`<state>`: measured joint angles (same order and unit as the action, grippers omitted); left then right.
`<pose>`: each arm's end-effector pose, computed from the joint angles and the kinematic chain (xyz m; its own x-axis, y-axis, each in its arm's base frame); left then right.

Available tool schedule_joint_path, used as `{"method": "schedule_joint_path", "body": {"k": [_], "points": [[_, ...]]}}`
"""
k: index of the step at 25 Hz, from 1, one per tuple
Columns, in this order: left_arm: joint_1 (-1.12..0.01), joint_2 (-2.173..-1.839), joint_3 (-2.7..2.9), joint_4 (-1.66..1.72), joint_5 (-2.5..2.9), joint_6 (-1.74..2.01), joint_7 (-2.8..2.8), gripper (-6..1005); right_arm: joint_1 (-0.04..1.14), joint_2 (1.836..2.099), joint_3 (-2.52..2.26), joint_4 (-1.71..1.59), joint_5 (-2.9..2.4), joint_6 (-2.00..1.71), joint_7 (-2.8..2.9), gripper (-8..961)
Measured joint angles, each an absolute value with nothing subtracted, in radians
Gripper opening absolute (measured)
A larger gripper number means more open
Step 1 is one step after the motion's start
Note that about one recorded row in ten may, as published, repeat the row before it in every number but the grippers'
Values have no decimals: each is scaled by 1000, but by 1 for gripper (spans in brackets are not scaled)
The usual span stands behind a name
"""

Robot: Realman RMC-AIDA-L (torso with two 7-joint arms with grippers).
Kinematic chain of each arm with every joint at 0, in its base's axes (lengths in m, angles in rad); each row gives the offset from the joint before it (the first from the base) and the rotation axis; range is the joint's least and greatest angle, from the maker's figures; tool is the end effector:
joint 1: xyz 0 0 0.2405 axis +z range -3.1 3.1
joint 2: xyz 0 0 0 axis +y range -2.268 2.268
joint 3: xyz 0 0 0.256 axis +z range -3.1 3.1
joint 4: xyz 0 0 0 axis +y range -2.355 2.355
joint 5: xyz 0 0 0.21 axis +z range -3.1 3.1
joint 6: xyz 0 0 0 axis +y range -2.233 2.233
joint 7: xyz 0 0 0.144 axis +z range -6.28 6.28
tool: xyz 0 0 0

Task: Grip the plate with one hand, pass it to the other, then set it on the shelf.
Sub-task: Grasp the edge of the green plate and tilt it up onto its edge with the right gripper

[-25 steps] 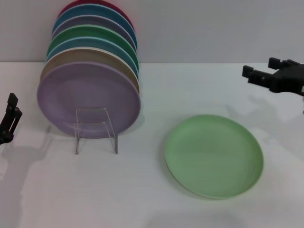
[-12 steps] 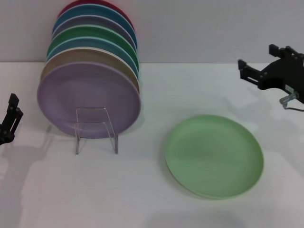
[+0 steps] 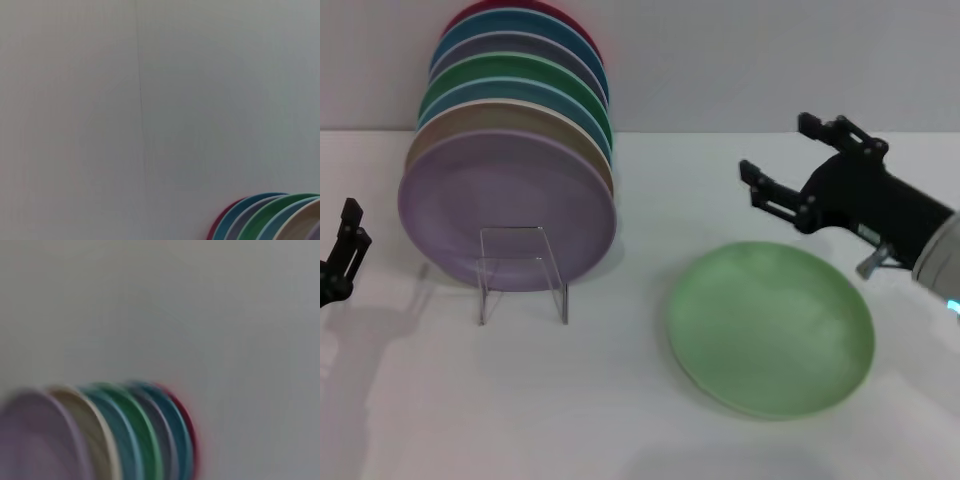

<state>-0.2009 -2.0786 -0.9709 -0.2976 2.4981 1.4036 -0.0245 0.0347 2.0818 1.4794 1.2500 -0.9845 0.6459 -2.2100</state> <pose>-0.3293 0.2654 -0.0025 0.7269 -0.2274 0.6480 0.6419 -0.1104 -0.7588 0.2123 0.3232 -0.0010 0.8433 0.0716 -0.5327 -0.3930 -0.5941 -0.7019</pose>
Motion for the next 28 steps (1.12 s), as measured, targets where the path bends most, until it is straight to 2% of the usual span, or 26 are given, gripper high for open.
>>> {"method": "schedule_joint_path", "body": {"k": [1,4,9,11,12,14,15,16,17,19,23,24,28], "points": [[-201,-2079,-971,-298,2500,1403,-24,777,62,2082,1487,1117,-769,800,-2392,829],[-201,-2079,-971,-298,2500,1403,-24,776,110,2079,1522,978,-600,942,-2520,829],[-200,-2079,-971,-298,2502,1403,-24,774,129,2070,1592,996,-635,902,-2389,828],[-200,-2078,-971,-298,2502,1403,-24,774,128,2054,1670,1129,-863,821,-2051,828],[-200,-2078,-971,-298,2502,1403,-24,773,128,2054,1670,1129,-863,821,-2051,828],[-203,-2078,-971,-298,2502,1403,-25,773,165,2042,1770,1261,-1285,822,-1550,828],[-203,-2078,-971,-298,2502,1403,-25,772,165,2042,1770,1261,-1285,822,-1550,828],[-203,-2078,-971,-298,2502,1403,-25,772,212,2036,1842,1310,-1558,889,-1241,828],[-207,-2078,-971,-298,2502,1402,-25,772,212,2036,1842,1310,-1558,889,-1241,828],[-209,-2079,-971,-298,2503,1400,-25,771,306,2024,1935,1332,-1860,1070,-860,828],[-212,-2078,-971,-298,2504,1393,-25,769,394,2016,1989,1342,-2076,1219,-668,828],[-213,-2078,-971,-298,2504,1392,-24,769,449,2005,1997,1351,-2205,1305,-593,827],[-214,-2079,-971,-298,2504,1391,-25,768,509,1991,2007,1368,-2330,1409,-522,827]]}}
